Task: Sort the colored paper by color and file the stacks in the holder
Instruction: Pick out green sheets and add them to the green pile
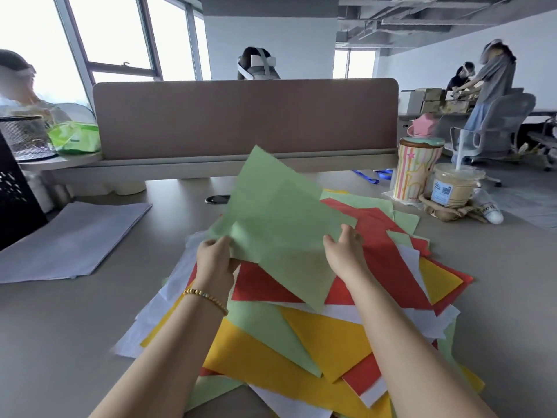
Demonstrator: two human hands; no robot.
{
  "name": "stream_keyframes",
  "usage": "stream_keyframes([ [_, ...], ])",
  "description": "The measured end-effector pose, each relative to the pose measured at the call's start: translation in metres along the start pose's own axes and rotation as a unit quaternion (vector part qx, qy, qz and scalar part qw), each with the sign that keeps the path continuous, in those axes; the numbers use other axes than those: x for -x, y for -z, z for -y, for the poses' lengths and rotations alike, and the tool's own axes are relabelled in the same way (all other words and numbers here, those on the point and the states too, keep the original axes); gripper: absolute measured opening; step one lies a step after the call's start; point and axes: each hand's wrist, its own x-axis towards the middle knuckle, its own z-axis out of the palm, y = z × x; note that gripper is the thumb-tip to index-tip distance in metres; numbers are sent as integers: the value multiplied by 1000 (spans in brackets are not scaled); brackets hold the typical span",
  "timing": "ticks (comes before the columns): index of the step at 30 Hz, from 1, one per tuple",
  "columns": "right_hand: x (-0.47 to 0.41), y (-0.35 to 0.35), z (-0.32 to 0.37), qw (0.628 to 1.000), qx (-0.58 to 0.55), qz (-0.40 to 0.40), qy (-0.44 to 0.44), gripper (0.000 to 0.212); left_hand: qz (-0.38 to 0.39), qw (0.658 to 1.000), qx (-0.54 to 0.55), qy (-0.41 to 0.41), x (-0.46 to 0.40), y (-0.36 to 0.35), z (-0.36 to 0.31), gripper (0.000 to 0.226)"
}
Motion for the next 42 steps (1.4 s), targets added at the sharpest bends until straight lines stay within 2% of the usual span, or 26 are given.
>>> stream_keyframes([
  [3, -2, 5, 1, 997, -77, 11, -27, 56, 86, 996, -24, 14, 4, -5, -1, 15],
  [6, -7, 11, -5, 987, -152, 12, -54, 53, 113, 990, -81, 36, 2, -3, 2, 36],
  [9, -9, 12, -8, 983, -172, 6, -58, 52, 129, 988, -70, 48, -1, 3, 0, 31],
  [12, -10, 13, -7, 987, -157, -18, -36, 49, 91, 993, -59, 36, 3, 4, 0, 19],
  [14, -10, 16, -9, 994, -100, -23, -22, 40, 42, 999, 5, 16, 5, 3, -2, 24],
  [16, -6, 21, -7, 999, -4, 27, -26, 36, 6, 998, 69, -7, 5, 2, -6, 29],
  [18, 2, 25, 1, 988, 25, 132, -77, 59, -23, 994, 109, -16, 5, 3, -10, 29],
  [20, 9, 27, 8, 963, -26, 236, -126, 79, -37, 990, 136, -1, 6, 4, -10, 29],
  [23, 7, 22, 5, 921, -199, 292, -162, 78, 12, 990, 132, 52, 7, 1, -9, 22],
  [27, -1, 20, -6, 864, -410, 230, -178, 34, 124, 985, -63, 101, 16, 3, -24, 10],
  [29, -5, 24, -11, 846, -469, 180, -179, 16, 193, 963, -147, 115, 20, 13, -36, 8],
  [31, -9, 28, -15, 841, -488, 149, -180, 12, 256, 936, -205, 128, 20, 25, -43, 10],
  [35, -11, 26, -18, 858, -466, 106, -188, 10, 330, 891, -278, 145, 18, 39, -40, 17],
  [37, -13, 24, -19, 881, -429, 71, -187, 14, 362, 871, -301, 144, 19, 39, -40, 20],
  [39, -14, 23, -20, 912, -365, 47, -181, 24, 371, 872, -286, 139, 19, 37, -38, 28],
  [42, -11, 25, -16, 943, -288, 52, -158, 21, 349, 899, -230, 133, 17, 40, -38, 55],
])
